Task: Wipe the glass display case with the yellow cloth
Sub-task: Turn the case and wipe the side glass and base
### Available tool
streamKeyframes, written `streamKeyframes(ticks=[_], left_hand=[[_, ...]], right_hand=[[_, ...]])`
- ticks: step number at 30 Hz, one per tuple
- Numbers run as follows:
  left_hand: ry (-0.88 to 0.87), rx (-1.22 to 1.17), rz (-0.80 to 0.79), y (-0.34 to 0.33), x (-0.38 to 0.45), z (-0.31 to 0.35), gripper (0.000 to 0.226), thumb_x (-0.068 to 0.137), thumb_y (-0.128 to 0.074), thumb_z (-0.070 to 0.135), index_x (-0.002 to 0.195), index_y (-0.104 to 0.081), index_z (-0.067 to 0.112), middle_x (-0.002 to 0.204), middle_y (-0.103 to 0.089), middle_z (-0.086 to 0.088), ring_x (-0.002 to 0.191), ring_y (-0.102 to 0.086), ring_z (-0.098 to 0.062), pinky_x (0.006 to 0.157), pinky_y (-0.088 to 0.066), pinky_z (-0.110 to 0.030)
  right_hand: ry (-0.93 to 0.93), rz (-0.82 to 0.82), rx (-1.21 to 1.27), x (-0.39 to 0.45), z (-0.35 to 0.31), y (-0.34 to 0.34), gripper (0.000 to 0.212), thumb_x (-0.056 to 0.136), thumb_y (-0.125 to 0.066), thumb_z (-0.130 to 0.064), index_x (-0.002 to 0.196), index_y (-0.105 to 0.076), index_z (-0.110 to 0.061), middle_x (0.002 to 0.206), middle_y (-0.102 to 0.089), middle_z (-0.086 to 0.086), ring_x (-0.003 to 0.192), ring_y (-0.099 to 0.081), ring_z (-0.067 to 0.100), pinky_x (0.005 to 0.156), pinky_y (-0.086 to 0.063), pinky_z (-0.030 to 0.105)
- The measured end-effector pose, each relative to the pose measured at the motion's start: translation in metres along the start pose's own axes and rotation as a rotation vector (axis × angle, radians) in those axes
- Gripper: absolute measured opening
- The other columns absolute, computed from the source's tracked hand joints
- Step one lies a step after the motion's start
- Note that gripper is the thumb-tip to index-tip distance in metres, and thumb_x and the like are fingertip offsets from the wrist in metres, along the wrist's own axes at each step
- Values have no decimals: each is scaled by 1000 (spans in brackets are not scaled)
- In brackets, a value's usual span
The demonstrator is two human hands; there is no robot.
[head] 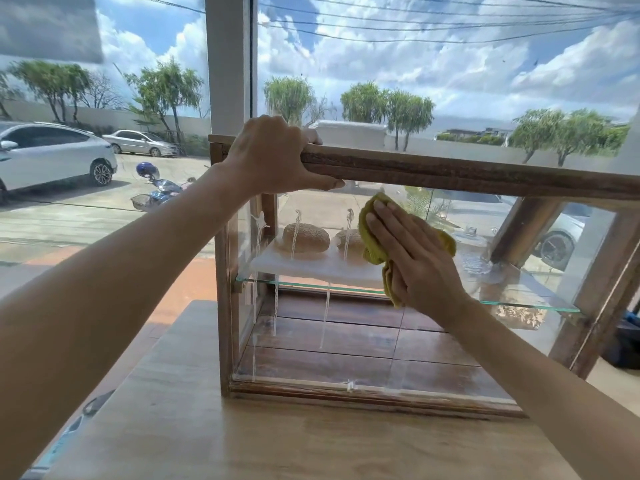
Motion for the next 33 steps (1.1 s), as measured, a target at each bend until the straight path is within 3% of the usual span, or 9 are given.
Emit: streamKeyframes(ticks=[7,13,22,33], left_hand=[[-14,21,39,0,1,0,95,55,-23,91,104,-68,24,63,-67,1,62,-64,-19,62,-41,-23],[-25,12,59,0,2,0,95,56,-23,90,104,-69,23,62,-67,3,59,-62,-17,62,-40,-23],[-20,-20,40,-1,3,0,95,57,-22,91,107,-68,25,65,-69,2,62,-64,-18,67,-54,-31],[-8,-47,41,-3,3,-3,92,56,-26,92,106,-69,28,65,-69,4,62,-64,-17,68,-50,-26]], right_hand=[[-20,-147,-9,9,7,-15,57,88,-39,-11,144,-34,-6,154,-26,11,144,-21,24,117,-22,42],[87,-205,-8,21,-2,-19,58,88,-40,-11,146,-32,-8,155,-25,7,145,-19,20,117,-21,40],[218,-294,-36,28,-27,-44,56,92,-37,-15,147,-28,-9,156,-22,7,146,-15,20,118,-19,39],[333,-430,13,-44,-67,-82,59,91,-34,-19,149,-23,-12,156,-21,3,145,-15,15,118,-13,33]])
Point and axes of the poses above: each hand's wrist, its own x-axis towards the middle knuckle, its own y-axis out of the back of the hand, z = x × y, the point moved 9 cm from there along x, towards the middle knuckle
